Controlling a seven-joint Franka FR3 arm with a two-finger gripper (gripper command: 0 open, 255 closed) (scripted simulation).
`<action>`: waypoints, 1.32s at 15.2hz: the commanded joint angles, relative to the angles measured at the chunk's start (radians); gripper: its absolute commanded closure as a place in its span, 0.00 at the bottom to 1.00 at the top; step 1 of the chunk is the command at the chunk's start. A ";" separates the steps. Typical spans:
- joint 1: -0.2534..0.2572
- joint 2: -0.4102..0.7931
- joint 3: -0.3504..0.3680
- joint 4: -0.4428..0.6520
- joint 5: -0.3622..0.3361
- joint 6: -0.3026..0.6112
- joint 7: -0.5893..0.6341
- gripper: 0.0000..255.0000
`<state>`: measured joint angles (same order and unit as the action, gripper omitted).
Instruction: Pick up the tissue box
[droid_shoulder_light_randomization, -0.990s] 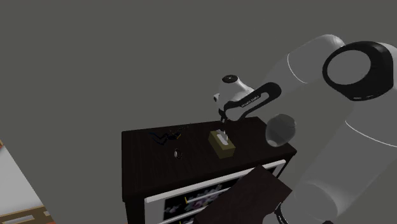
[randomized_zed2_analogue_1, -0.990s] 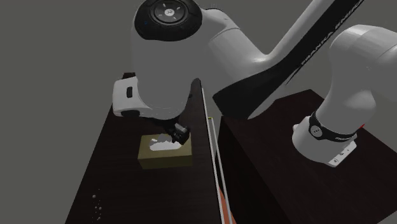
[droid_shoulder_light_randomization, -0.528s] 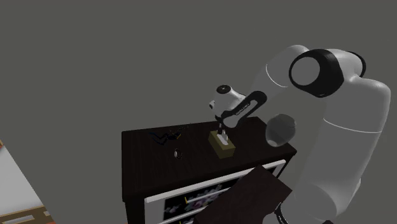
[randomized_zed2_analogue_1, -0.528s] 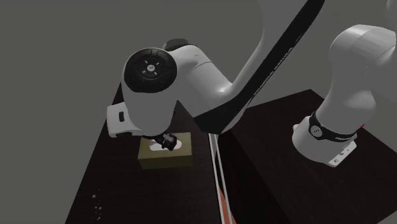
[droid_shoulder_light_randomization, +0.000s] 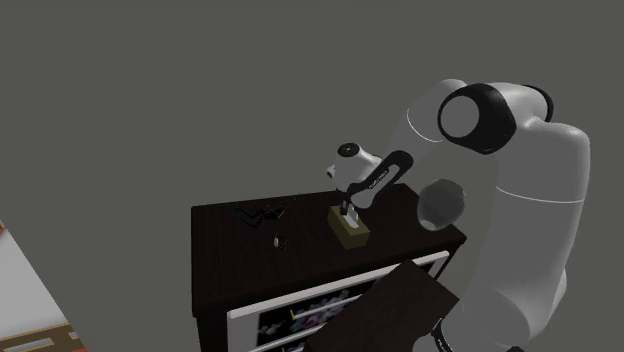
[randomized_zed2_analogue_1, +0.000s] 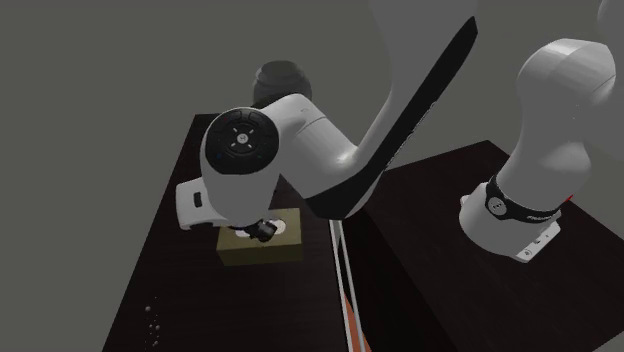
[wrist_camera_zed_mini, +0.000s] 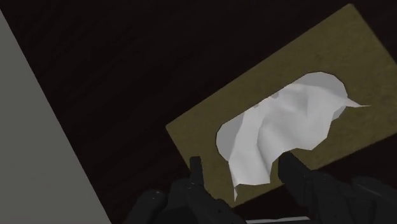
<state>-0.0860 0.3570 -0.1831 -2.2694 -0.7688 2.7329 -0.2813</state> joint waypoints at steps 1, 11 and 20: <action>0.000 0.002 -0.001 0.000 -0.002 0.002 0.002 1.00; -0.004 -0.023 0.007 -0.004 0.015 -0.017 -0.019 1.00; -0.019 -0.133 0.038 -0.018 0.093 -0.106 -0.112 1.00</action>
<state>-0.1036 0.2350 -0.1483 -2.2875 -0.6856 2.6377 -0.3820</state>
